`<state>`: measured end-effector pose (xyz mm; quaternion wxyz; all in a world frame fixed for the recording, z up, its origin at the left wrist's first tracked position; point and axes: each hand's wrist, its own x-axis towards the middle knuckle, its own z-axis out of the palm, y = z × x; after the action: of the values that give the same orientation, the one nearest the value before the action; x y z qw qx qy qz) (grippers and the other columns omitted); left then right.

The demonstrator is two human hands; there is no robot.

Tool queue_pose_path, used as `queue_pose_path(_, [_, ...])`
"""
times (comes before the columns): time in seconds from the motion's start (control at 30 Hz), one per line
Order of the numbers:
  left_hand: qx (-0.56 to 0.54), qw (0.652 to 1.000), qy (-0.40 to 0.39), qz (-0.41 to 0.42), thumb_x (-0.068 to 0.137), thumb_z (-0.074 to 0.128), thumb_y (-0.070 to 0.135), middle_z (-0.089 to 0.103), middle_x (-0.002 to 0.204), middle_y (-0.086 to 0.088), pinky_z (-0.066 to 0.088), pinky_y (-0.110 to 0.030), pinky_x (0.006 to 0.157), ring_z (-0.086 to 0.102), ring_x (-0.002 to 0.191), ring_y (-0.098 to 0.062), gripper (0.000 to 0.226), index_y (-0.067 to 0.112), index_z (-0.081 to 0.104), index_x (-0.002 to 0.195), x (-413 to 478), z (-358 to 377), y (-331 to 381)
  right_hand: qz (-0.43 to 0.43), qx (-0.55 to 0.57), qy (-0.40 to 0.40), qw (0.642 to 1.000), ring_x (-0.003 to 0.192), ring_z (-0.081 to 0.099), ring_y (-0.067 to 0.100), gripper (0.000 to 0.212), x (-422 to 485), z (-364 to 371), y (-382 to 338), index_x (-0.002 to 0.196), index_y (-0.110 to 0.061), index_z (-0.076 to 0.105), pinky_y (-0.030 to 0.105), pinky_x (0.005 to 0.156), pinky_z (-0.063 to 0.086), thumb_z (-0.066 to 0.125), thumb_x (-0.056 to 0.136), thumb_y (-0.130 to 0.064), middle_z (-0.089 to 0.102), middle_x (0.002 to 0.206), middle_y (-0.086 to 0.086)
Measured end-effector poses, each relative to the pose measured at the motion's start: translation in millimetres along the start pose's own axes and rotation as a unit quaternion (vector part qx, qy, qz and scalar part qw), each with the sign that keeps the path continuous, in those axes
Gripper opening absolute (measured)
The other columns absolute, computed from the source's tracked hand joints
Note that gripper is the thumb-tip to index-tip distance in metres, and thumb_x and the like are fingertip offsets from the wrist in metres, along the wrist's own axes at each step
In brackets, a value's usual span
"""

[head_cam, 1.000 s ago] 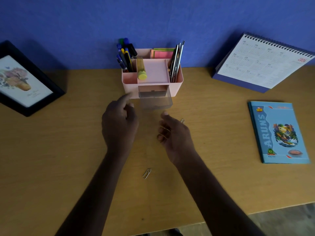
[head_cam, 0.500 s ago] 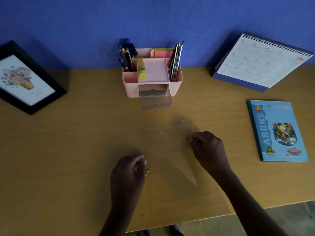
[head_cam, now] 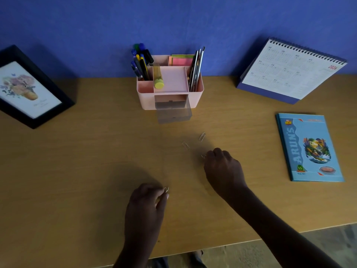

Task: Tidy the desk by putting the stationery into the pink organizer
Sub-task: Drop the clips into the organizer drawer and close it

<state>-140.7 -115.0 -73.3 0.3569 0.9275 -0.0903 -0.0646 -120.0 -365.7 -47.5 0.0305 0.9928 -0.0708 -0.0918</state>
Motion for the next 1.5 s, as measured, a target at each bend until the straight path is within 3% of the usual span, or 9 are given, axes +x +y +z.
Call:
queue_pose_path(0.2, [0.099,0.994,0.002,0.034,0.085,0.086,0.02,0.071,0.09,0.005,0.063,-0.038,0.067,0.07,0.08,-0.022,0.005,0.02,0.082,0.085,4,1,6,-0.048,-0.063,-0.059,0.995,0.091,0.066,0.023,0.016,3,-18,-10,0.121,-0.007,0.06,0.035,0.067,0.063,0.058,0.105,-0.011,0.065,0.11,0.011])
queue_pose_path(0.33, [0.171,0.983,0.008,0.074,0.092,0.075,0.027,0.069,0.085,0.002,0.059,-0.038,0.061,0.068,0.08,-0.024,0.014,0.02,0.077,0.08,4,-1,12,-0.037,-0.073,-0.032,0.996,0.082,0.066,0.021,0.012,5,-16,-7,0.114,-0.008,0.063,0.036,0.06,0.062,0.058,0.105,-0.015,0.066,0.102,0.01])
queue_pose_path(0.4, [0.187,0.978,0.012,0.095,0.091,0.081,0.023,0.068,0.085,0.002,0.057,-0.038,0.058,0.068,0.079,-0.024,0.014,0.02,0.076,0.078,4,-2,12,-0.021,-0.045,-0.003,0.999,0.077,0.065,0.021,0.013,7,-12,-2,0.11,-0.01,0.064,0.036,0.054,0.061,0.058,0.105,-0.021,0.065,0.097,0.008])
queue_pose_path(0.57, [0.236,0.965,-0.002,0.115,0.096,0.056,0.032,0.065,0.081,0.001,0.054,-0.036,0.05,0.066,0.076,-0.023,0.029,0.019,0.07,0.074,7,-3,14,0.03,0.132,0.036,0.99,0.074,0.067,0.024,0.015,22,-25,3,0.106,-0.014,0.058,0.044,0.058,0.061,0.054,0.104,-0.029,0.065,0.094,0.005])
queue_pose_path(0.7, [0.267,0.954,-0.027,0.133,0.087,0.081,0.019,0.063,0.077,-0.003,0.053,-0.037,0.048,0.067,0.075,-0.026,0.021,0.017,0.069,0.071,9,-5,16,-0.009,0.225,0.102,0.969,0.071,0.063,0.014,0.008,45,-63,-1,0.104,-0.016,0.063,0.036,0.059,0.058,0.063,0.104,-0.024,0.066,0.092,0.0])
queue_pose_path(0.8, [0.281,0.946,-0.072,0.144,0.07,0.096,0.015,0.061,0.073,-0.005,0.053,-0.036,0.046,0.066,0.07,-0.026,0.029,0.016,0.067,0.067,10,-9,20,-0.057,0.244,0.15,0.956,0.074,0.062,0.011,0.007,65,-90,-8,0.106,-0.015,0.067,0.03,0.061,0.056,0.065,0.103,-0.021,0.067,0.093,0.0])
queue_pose_path(0.93, [0.309,0.932,-0.105,0.161,0.051,0.104,0.01,0.063,0.071,-0.007,0.054,-0.035,0.047,0.067,0.068,-0.027,0.039,0.013,0.068,0.065,13,-11,21,-0.089,0.18,0.185,0.962,0.078,0.068,0.012,0.018,103,-100,-21,0.108,-0.017,0.071,0.031,0.065,0.061,0.061,0.105,-0.031,0.073,0.099,0.002])
queue_pose_path(1.27, [0.286,0.925,-0.122,0.22,0.055,0.103,0.011,0.067,0.081,-0.005,0.059,-0.034,0.05,0.07,0.075,-0.027,0.036,0.013,0.08,0.082,12,-15,9,-0.125,-0.059,0.139,0.981,0.099,0.08,0.031,0.034,158,-102,-46,0.121,-0.012,0.075,0.045,0.083,0.066,0.061,0.107,-0.04,0.079,0.114,0.012])
queue_pose_path(1.5, [0.309,0.92,-0.166,0.177,0.03,0.106,0.006,0.067,0.072,-0.007,0.054,-0.033,0.039,0.069,0.064,-0.026,0.049,0.013,0.079,0.07,18,-14,14,-0.097,-0.059,0.138,0.984,0.095,0.079,0.03,0.031,156,-101,-47,0.117,-0.012,0.075,0.043,0.08,0.066,0.062,0.107,-0.038,0.079,0.111,0.011])
